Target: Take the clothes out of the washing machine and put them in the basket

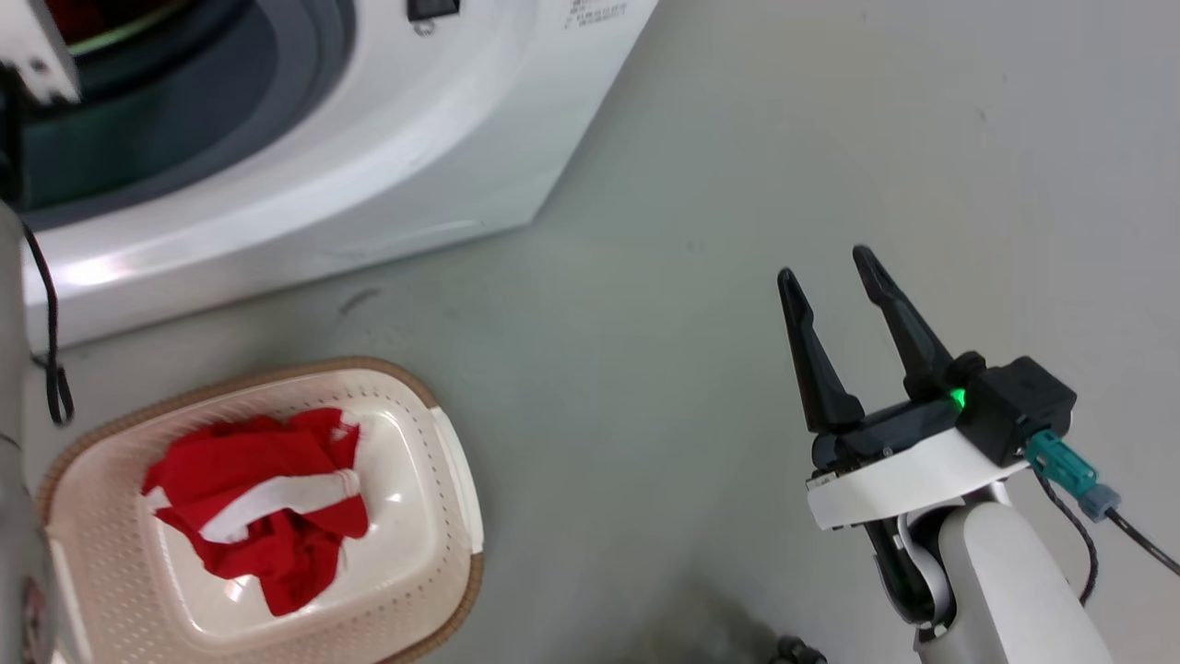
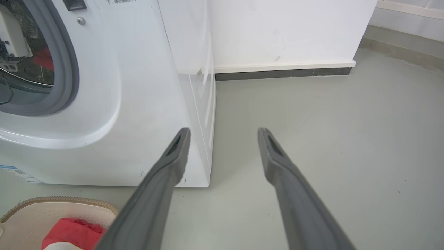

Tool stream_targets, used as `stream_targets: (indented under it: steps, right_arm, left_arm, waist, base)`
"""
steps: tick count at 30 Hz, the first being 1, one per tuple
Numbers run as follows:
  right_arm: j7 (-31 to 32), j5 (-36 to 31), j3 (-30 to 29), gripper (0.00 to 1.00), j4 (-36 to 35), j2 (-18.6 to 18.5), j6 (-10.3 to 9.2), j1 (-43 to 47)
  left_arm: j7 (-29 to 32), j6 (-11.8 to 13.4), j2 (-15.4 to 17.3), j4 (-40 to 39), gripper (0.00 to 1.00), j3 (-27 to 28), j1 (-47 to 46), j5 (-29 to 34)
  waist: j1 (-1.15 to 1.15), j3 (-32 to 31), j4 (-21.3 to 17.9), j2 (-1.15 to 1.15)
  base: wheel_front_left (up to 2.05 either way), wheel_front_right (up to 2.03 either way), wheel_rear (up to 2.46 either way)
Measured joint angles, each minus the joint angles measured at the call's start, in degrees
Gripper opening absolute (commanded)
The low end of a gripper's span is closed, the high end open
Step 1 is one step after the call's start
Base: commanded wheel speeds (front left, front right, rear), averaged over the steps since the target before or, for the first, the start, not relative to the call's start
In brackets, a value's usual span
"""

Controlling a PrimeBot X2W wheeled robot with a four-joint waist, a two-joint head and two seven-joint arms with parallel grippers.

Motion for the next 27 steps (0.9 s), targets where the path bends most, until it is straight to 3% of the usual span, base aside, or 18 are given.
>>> stream_targets:
  steps: [7, 16, 27]
  right_arm:
    - [0.9, -1.4, -1.1, 1.00, 0.8, 0.0, 0.00, 2.6]
    - [3.5, -3.2, -2.5, 1.00, 0.0, 0.0, 0.00, 6.6]
    - [6.9, -4.4, -4.6, 1.00, -2.8, 0.0, 0.00, 11.9]
  left_arm:
    - [-9.4, -0.9, -2.4, 2.8, 0.00, 0.6, 6.3, -1.8]
    - [-12.8, -2.2, -6.2, 2.7, 0.00, 1.6, 14.5, -4.5]
    - [-13.0, -2.9, -9.5, -12.7, 0.00, 3.8, 26.9, -5.6]
  waist:
    - [-0.01, -6.8, 1.8, 0.00]
    - [-0.01, -15.9, 4.2, 0.00]
    - [-0.02, -25.3, 8.2, 0.00]
  base:
    - [0.00, 0.00, 0.00]
    - [0.00, 0.00, 0.00]
    - [0.00, 0.00, 0.00]
